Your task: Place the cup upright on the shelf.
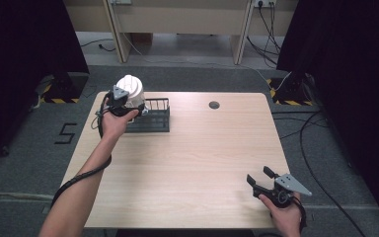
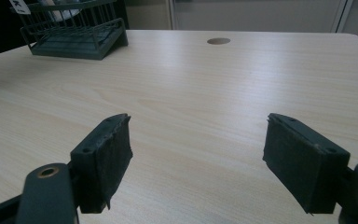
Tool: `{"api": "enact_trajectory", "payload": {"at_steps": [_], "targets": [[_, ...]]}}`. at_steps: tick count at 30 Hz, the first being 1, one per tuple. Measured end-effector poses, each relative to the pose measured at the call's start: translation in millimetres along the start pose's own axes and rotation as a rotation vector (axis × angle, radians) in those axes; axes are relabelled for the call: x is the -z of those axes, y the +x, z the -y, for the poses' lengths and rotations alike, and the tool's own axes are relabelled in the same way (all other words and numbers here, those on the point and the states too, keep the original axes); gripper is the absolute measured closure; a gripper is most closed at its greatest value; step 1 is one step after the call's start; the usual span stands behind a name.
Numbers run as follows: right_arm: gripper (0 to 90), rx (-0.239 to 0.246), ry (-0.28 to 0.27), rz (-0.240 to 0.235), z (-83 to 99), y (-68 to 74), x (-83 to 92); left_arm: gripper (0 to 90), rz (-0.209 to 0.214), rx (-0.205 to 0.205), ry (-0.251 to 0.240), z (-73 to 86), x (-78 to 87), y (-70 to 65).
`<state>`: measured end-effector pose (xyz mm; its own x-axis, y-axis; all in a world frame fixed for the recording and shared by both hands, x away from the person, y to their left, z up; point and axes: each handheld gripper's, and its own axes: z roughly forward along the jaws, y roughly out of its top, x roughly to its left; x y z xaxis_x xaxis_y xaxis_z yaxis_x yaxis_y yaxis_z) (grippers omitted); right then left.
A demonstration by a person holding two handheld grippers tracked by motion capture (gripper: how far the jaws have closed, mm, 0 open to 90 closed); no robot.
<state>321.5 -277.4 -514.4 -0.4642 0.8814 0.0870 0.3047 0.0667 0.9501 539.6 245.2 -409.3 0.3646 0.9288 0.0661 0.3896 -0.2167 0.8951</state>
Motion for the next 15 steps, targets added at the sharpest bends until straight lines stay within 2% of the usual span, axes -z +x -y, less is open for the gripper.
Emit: {"api": "enact_trajectory", "payload": {"at_steps": [5, 15], "targets": [[23.4, 0.001, -0.002, 0.001, 0.1, 0.0, 0.3, 17.7, 0.002, 0.028, 0.021, 9.2, -10.2, 0.8], [23.4, -0.001, 0.001, -0.004, 0.0, 0.1, 0.3, 17.4, -0.004, 0.035, 0.03, 14.1, -16.7, 1.1]]}}
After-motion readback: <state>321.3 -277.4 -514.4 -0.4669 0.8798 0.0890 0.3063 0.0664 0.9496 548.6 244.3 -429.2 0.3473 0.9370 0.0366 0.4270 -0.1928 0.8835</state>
